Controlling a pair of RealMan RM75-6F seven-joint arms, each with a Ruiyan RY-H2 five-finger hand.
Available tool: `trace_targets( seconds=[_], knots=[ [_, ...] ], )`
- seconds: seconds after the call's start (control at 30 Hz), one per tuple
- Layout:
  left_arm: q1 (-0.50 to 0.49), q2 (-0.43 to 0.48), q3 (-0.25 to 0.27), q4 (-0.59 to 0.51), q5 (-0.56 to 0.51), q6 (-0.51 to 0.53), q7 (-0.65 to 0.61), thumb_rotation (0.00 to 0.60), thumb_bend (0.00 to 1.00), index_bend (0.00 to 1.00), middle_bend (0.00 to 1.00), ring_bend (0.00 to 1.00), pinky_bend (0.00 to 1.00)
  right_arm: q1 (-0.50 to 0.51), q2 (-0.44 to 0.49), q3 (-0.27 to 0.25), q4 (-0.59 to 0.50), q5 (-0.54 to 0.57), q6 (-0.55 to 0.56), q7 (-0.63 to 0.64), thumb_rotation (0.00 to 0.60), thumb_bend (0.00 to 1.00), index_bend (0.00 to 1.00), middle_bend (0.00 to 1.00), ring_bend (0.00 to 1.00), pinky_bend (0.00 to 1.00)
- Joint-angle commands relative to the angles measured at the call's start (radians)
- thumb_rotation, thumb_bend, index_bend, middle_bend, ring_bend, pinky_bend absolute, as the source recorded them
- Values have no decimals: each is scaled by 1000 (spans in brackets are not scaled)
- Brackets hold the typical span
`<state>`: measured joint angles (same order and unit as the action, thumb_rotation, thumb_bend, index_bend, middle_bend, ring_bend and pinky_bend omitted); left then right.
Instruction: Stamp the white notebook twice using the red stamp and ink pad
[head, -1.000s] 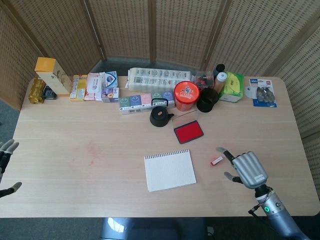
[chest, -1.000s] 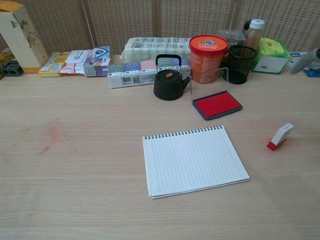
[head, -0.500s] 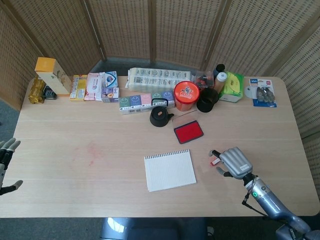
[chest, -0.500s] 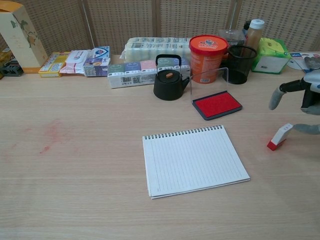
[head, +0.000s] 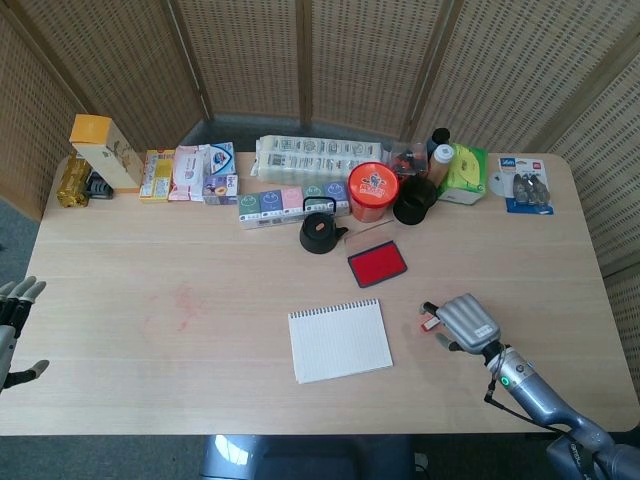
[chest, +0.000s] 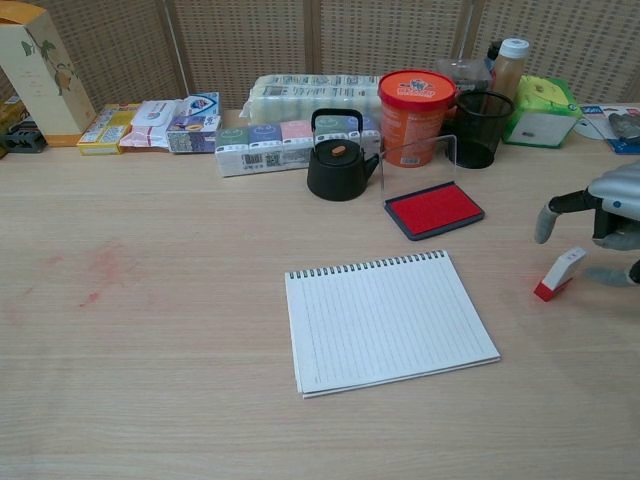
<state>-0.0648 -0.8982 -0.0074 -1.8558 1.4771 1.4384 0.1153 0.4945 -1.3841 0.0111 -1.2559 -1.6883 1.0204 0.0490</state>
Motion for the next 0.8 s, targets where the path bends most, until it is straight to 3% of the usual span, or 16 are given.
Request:
trace_targets(
  seconds=[0.03,0.8],
  knots=[
    [0,0,0,0,0,0,0,600,0,0,0,0,3,6,-29,-15,56,-16,23,17,600,369,342,1000,1000,1000],
    [1,-3,2,-1,-1,5,6,600,0,0,0,0,3,25,-119,-25,183,27,46,81,600,369,353,1000,1000,1000]
  ],
)
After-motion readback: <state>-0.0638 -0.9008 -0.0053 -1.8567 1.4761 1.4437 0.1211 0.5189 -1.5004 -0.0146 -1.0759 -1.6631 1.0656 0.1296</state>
